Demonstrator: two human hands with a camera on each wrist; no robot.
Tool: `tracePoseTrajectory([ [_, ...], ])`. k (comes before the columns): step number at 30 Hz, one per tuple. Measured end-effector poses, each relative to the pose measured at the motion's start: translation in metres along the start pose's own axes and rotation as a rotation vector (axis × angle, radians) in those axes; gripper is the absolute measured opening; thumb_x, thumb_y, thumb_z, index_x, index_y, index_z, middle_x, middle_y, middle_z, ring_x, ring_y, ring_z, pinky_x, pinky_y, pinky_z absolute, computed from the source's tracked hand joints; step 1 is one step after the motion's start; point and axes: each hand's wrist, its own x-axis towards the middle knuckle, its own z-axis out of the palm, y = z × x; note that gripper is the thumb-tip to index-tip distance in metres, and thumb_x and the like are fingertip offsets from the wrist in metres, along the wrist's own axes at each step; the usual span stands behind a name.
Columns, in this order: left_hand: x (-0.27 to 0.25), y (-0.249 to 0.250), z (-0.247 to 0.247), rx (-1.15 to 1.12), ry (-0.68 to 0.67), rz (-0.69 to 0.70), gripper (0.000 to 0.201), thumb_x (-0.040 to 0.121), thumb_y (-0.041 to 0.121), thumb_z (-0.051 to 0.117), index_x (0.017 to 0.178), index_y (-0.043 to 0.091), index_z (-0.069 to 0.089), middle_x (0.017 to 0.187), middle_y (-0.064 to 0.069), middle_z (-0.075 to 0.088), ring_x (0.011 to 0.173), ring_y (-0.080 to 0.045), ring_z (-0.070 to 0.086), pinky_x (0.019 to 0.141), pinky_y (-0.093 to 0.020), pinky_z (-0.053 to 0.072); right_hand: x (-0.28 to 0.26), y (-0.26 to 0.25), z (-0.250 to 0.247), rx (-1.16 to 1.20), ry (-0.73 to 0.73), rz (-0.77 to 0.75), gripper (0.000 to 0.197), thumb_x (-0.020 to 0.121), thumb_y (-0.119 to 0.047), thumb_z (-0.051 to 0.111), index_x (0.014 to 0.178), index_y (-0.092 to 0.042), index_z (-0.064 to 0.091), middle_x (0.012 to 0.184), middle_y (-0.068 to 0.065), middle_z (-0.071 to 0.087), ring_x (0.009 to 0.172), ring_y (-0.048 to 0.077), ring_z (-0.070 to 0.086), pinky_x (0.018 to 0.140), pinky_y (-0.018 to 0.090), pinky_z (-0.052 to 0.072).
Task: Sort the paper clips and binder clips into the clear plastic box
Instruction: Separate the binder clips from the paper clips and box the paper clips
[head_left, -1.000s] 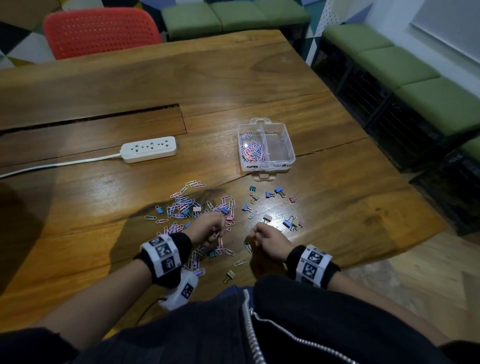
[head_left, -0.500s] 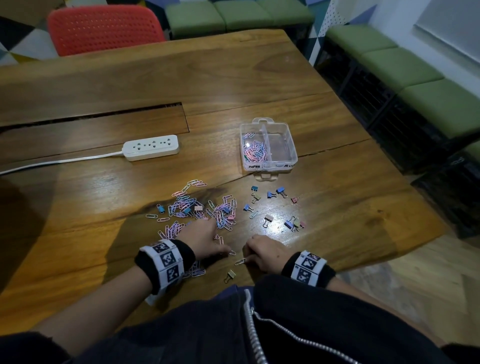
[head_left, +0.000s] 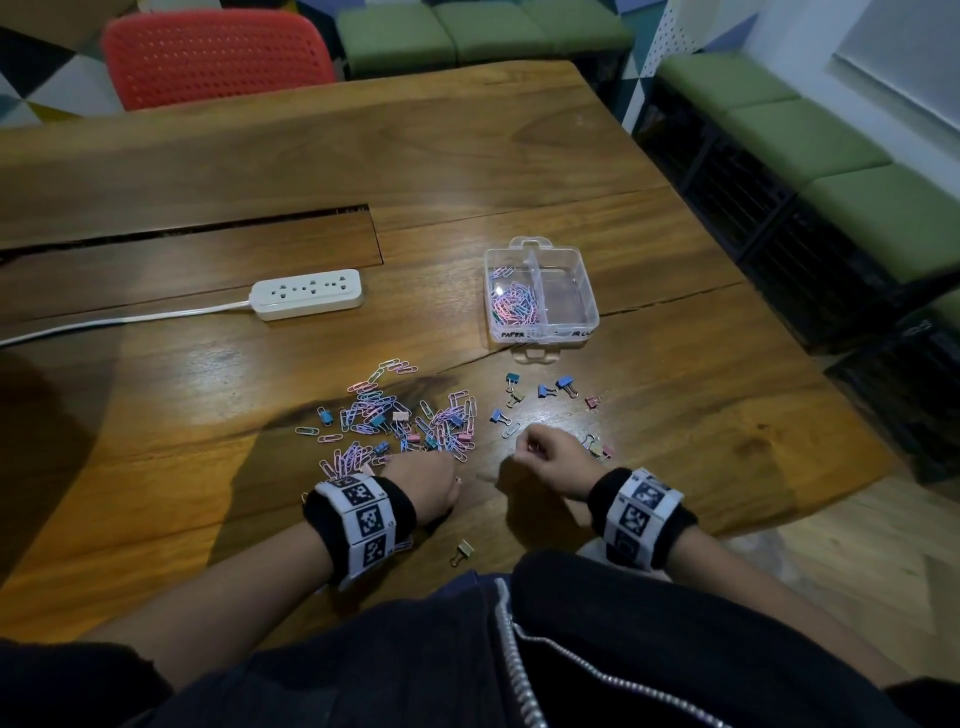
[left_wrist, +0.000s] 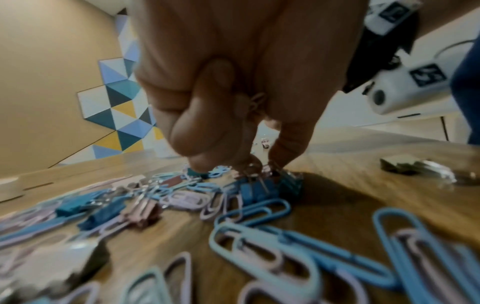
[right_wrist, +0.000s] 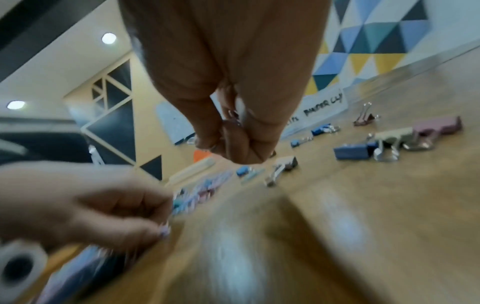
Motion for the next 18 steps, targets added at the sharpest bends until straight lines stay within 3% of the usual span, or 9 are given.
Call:
tracePoseTrajectory([
  [4, -0.002, 0.006, -0.001, 0.047, 0.027, 0.045, 0.035, 0.097, 0.027, 0.031, 0.111, 0.002, 0.050, 0.094, -0.008, 0.061, 0.090, -0.024, 0.066, 0.077, -0.034, 0.058, 0.013, -0.021, -0.026, 0.229, 0.060, -0.011, 0.023, 0.089, -0.005, 0.047, 0.068, -0.016, 0.043, 0.068, -0.002, 0.044, 0.056, 0.008, 0.038, 0.052, 0.017, 0.037],
  [9, -0.003, -0.002, -0.008, 0.078, 0.029, 0.102, 0.035, 0.098, 0.027, 0.031, 0.110, 0.002, 0.053, 0.103, -0.010, 0.062, 0.091, -0.023, 0.063, 0.079, -0.033, 0.056, 0.045, -0.050, -0.063, 0.304, 0.131, 0.017, 0.025, 0.089, 0.000, 0.041, 0.068, -0.013, 0.041, 0.071, 0.000, 0.043, 0.054, 0.008, 0.033, 0.046, 0.016, 0.033],
  [12, -0.002, -0.013, -0.019, -0.089, 0.077, 0.036, 0.032, 0.096, 0.029, 0.030, 0.093, 0.007, 0.053, 0.088, -0.008, 0.061, 0.077, -0.022, 0.060, 0.070, -0.029, 0.053, 0.073, -0.062, -0.083, 0.293, 0.200, 0.070, 0.026, 0.089, 0.000, 0.040, 0.067, -0.014, 0.041, 0.071, 0.000, 0.042, 0.053, 0.009, 0.032, 0.045, 0.018, 0.031],
  [15, 0.007, -0.026, -0.040, -0.383, 0.105, -0.039, 0.029, 0.095, 0.025, 0.034, 0.071, 0.013, 0.045, 0.070, -0.005, 0.050, 0.059, -0.018, 0.045, 0.056, -0.025, 0.040, 0.099, -0.070, -0.094, 0.292, 0.309, 0.116, 0.026, 0.089, -0.002, 0.043, 0.066, -0.014, 0.043, 0.069, 0.000, 0.043, 0.054, 0.009, 0.038, 0.048, 0.019, 0.034],
  [18, 0.032, -0.035, -0.074, -0.825, 0.110, -0.113, 0.035, 0.095, 0.022, 0.037, 0.061, 0.016, 0.042, 0.061, 0.000, 0.044, 0.043, -0.010, 0.038, 0.043, -0.017, 0.031, 0.127, -0.071, -0.100, 0.297, 0.388, 0.159, 0.025, 0.088, -0.004, 0.048, 0.064, -0.011, 0.049, 0.066, 0.003, 0.050, 0.058, 0.014, 0.050, 0.060, 0.029, 0.050],
])
